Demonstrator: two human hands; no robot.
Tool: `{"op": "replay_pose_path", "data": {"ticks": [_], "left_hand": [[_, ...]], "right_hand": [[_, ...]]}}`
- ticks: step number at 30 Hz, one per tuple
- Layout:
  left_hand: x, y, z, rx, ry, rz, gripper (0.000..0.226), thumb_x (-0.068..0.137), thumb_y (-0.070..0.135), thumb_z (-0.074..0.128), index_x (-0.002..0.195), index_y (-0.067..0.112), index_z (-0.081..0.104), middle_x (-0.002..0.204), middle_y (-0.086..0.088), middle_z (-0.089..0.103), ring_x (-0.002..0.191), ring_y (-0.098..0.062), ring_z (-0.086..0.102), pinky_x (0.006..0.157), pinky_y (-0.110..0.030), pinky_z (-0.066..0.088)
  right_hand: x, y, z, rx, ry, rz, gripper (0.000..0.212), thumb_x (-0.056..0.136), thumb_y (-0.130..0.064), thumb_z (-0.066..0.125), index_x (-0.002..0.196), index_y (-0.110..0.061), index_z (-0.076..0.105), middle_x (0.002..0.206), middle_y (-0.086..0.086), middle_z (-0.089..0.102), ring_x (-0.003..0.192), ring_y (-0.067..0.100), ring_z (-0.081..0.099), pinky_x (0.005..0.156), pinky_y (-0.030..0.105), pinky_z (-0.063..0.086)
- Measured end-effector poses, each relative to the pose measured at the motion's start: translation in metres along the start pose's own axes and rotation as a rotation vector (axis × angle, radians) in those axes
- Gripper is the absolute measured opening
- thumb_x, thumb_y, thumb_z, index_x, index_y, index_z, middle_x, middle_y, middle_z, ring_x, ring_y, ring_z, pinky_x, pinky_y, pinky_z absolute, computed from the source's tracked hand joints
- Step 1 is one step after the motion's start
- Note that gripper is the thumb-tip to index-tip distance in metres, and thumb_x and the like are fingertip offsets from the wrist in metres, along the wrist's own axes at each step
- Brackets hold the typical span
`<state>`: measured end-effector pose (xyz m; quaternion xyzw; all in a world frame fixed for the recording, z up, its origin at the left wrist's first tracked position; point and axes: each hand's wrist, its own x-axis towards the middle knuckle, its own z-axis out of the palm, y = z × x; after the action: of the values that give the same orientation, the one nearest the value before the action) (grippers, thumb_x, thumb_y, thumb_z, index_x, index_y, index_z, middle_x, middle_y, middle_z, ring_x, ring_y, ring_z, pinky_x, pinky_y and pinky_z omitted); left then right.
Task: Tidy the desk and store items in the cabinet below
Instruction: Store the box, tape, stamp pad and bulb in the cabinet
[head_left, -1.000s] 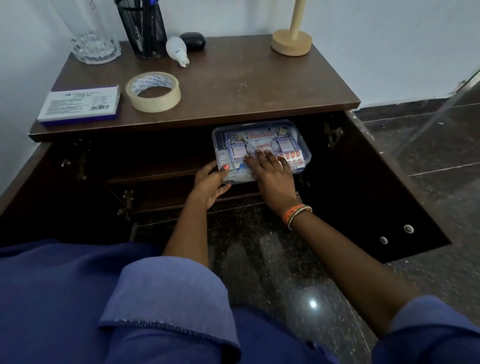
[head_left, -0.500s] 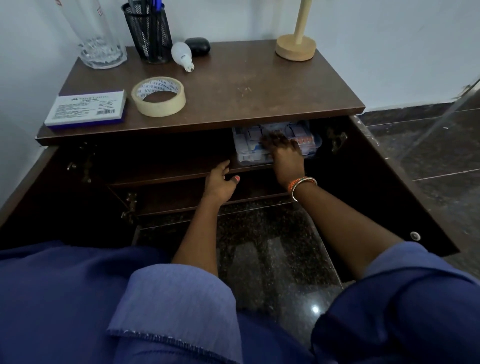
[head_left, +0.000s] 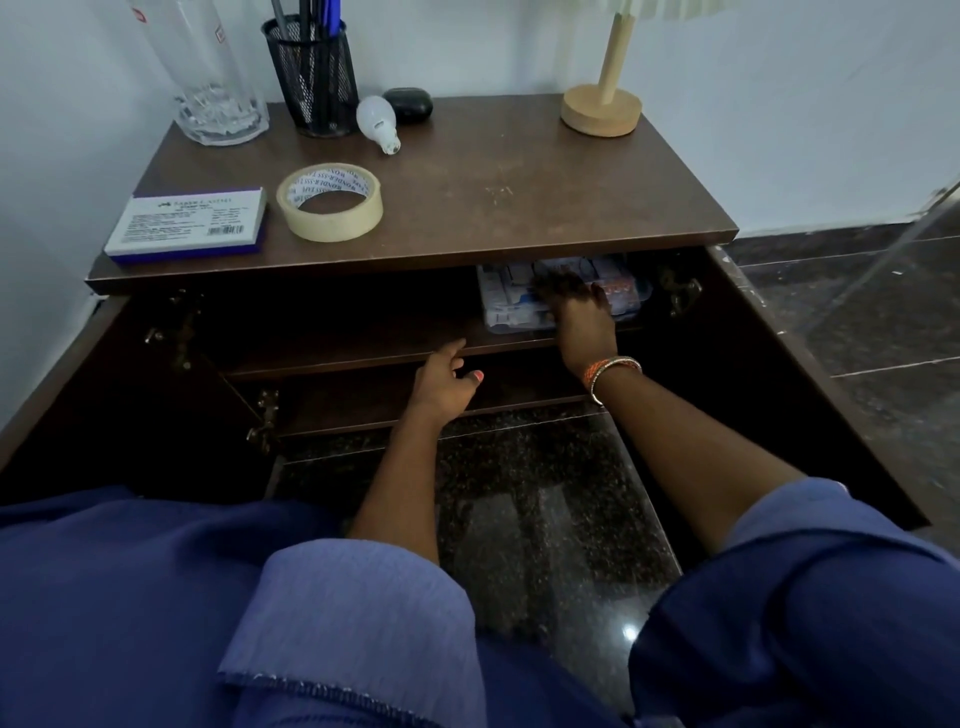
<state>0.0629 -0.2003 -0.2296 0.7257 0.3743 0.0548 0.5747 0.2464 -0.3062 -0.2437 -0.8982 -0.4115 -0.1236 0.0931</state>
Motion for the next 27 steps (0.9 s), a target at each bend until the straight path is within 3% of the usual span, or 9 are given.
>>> {"op": "replay_pose_path", "data": {"ticks": [7,13,17,21,24,27], "left_hand": [[0.000,0.001,-0.002,-0.014,-0.010,0.018,0.057,0.090,0.012,0.060,0.142,0.022,0.038,0.142,-0.010,0.046,0.131,-0.021,0.044,0.092,-0.023,0.040],[-0.004,0.002,-0.003,-0.010,-0.020,0.066,0.052,0.089,0.002,0.057,0.136,0.021,0.047,0.138,-0.008,0.050,0.128,-0.020,0.046,0.090,-0.022,0.040],[-0.014,0.016,-0.010,0.046,0.218,0.265,0.050,0.077,-0.018,0.046,0.112,0.013,0.064,0.114,-0.004,0.064,0.107,-0.011,0.058,0.088,-0.016,0.045],[-0.026,0.026,-0.022,0.115,0.465,0.349,0.034,0.079,-0.006,0.049,0.092,0.017,0.071,0.090,0.005,0.069,0.087,-0.006,0.063,0.079,-0.023,0.053],[-0.036,0.032,-0.035,-0.027,0.726,0.315,0.027,0.081,0.001,0.051,0.080,0.017,0.073,0.080,0.004,0.072,0.079,-0.007,0.066,0.076,-0.029,0.056],[-0.041,0.040,-0.058,-0.311,0.891,0.309,0.030,0.077,0.001,0.048,0.068,0.019,0.069,0.066,0.006,0.068,0.069,-0.009,0.068,0.070,-0.036,0.059]], "right_hand": [[-0.002,0.006,-0.004,-0.035,0.014,-0.038,0.059,0.082,-0.004,0.052,0.136,-0.026,0.048,0.139,0.009,0.052,0.126,0.030,0.049,0.100,0.043,0.042],[-0.008,-0.004,-0.013,-0.016,-0.061,0.024,0.066,0.080,-0.003,0.054,0.140,-0.027,0.042,0.147,0.008,0.042,0.137,0.028,0.037,0.111,0.052,0.027],[-0.018,-0.027,-0.041,-0.092,-0.163,0.073,0.064,0.079,-0.016,0.058,0.140,-0.019,0.041,0.144,0.014,0.041,0.134,0.034,0.036,0.110,0.059,0.015],[-0.030,-0.061,-0.074,-0.017,-0.075,0.013,0.031,0.083,-0.020,0.053,0.109,-0.012,0.067,0.107,0.014,0.067,0.103,0.035,0.059,0.097,0.045,0.038],[-0.036,-0.094,-0.095,0.112,-0.033,-0.064,0.025,0.087,-0.023,0.049,0.101,-0.015,0.068,0.087,0.010,0.069,0.083,0.032,0.065,0.065,0.034,0.044],[-0.036,-0.129,-0.120,0.209,0.023,-0.155,0.025,0.089,-0.026,0.047,0.104,-0.020,0.067,0.081,0.003,0.069,0.075,0.024,0.065,0.059,0.033,0.047]]}}
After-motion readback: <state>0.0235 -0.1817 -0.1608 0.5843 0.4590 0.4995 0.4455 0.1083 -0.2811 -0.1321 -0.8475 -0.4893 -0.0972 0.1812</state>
